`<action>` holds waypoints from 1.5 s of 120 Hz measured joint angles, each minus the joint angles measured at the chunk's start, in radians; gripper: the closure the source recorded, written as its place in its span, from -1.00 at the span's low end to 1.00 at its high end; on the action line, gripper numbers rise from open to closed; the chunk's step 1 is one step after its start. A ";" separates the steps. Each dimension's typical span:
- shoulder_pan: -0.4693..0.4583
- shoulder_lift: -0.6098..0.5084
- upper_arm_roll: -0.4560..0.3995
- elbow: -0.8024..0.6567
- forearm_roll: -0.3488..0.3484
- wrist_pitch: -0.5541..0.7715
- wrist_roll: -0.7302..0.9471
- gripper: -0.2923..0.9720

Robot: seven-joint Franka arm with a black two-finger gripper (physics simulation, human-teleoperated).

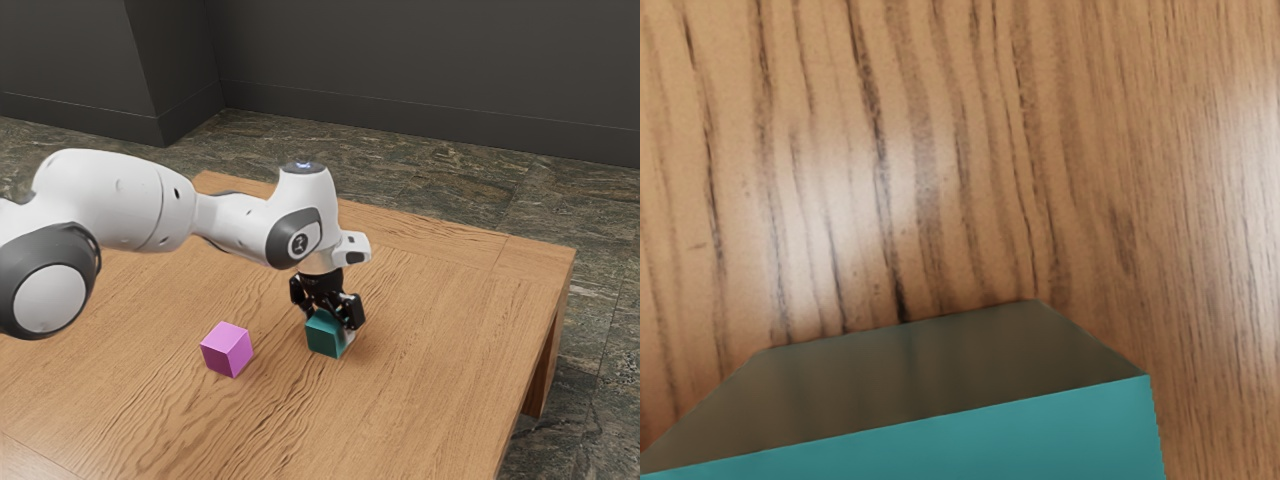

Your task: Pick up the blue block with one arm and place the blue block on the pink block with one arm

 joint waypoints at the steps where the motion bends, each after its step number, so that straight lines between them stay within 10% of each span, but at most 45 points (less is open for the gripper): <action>1: 0.000 0.001 0.000 0.000 0.000 0.000 0.000 -0.54; 53: 0.001 -0.004 0.002 -0.004 -0.006 0.001 0.007 -0.11; 110: 0.131 -0.531 0.036 -0.494 0.079 0.000 -0.035 -0.07; 180: 0.172 -0.487 0.034 -0.483 0.119 0.000 -0.091 -0.08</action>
